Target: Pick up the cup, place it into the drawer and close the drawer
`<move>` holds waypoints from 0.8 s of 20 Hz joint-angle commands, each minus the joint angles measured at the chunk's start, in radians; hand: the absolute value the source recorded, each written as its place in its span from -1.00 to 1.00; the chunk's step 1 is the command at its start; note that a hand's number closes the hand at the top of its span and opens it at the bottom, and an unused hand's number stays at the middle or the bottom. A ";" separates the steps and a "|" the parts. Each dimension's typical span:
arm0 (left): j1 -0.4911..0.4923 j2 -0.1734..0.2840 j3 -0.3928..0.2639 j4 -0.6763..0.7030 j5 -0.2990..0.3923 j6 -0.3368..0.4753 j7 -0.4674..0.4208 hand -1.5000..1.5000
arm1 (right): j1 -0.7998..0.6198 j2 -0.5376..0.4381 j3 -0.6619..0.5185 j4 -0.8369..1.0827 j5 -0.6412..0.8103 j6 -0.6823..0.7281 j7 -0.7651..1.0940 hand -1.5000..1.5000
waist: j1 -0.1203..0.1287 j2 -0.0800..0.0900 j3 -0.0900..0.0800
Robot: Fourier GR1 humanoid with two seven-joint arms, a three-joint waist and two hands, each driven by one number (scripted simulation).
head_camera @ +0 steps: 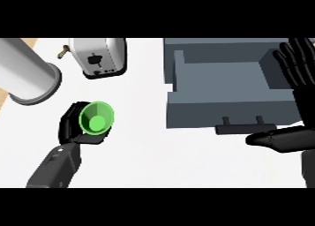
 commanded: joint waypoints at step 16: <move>-0.278 -0.136 -0.167 -0.432 0.011 -0.005 0.410 1.00 | 0.002 -0.023 -0.040 0.077 0.027 0.007 -0.048 -1.00 | 0.040 -0.018 0.005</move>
